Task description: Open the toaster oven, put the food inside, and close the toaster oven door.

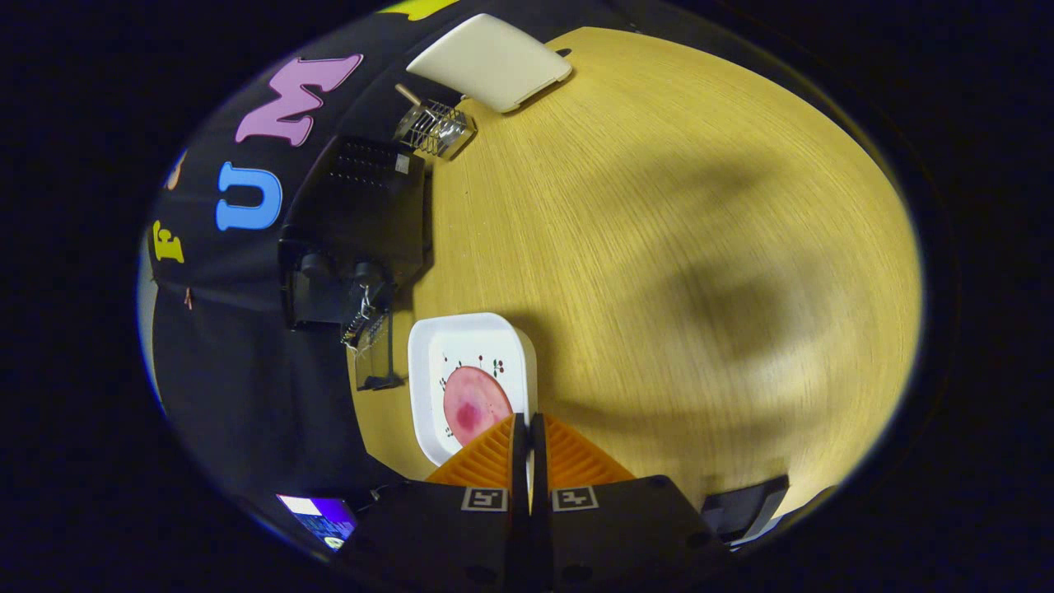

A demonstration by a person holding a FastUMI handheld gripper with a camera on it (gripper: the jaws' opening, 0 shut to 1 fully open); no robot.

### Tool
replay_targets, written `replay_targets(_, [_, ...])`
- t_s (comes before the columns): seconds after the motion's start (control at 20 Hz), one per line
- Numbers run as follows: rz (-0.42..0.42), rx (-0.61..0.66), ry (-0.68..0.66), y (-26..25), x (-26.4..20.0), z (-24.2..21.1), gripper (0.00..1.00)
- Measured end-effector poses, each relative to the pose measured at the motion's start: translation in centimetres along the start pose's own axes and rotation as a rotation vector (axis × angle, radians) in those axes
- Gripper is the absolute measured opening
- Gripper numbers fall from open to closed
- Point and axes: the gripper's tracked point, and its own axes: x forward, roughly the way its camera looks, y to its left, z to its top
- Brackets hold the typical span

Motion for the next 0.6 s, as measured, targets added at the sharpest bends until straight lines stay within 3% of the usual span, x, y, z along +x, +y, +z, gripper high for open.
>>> replay_targets(0.3, [0.050, 0.095, -0.061, 6.8, -0.8, -3.7, 0.05])
replay_targets(0.6, [0.094, 0.191, -0.155, 15.2, 2.2, -6.5, 0.05])
